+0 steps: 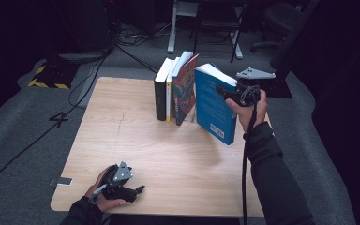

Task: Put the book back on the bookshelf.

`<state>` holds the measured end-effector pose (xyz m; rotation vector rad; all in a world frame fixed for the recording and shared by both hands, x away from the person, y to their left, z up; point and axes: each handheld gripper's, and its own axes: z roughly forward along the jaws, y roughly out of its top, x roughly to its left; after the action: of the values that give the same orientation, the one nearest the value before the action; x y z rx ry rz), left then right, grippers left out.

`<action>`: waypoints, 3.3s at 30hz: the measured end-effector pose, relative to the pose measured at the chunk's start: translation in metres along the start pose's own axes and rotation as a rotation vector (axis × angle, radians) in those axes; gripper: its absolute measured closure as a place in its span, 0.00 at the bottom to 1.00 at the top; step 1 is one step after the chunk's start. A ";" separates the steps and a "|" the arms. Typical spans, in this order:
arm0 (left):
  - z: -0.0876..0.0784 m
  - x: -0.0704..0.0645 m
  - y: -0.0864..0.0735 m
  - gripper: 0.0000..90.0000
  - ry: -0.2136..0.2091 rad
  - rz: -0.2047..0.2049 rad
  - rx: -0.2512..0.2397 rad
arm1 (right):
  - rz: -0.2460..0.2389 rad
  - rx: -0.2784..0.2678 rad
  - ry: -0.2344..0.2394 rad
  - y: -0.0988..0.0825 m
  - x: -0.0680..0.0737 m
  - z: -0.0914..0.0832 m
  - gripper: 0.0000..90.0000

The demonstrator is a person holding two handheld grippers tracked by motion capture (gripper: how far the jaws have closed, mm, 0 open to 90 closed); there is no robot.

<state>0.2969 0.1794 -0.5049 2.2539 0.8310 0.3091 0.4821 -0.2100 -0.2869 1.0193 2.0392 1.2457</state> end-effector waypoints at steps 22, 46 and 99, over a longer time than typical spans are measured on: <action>0.001 -0.002 0.001 0.16 0.000 0.006 0.001 | 0.083 -0.080 -0.063 0.004 -0.009 -0.015 0.68; 0.003 -0.006 0.003 0.16 -0.009 0.017 0.002 | 0.145 -0.108 -0.240 0.015 -0.015 0.057 0.68; 0.004 -0.009 0.003 0.16 -0.027 0.030 0.001 | 0.089 -0.174 -0.165 -0.055 -0.003 0.043 0.62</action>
<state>0.2932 0.1697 -0.5052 2.2689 0.7839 0.2914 0.4987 -0.2071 -0.3547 1.1012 1.7455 1.3128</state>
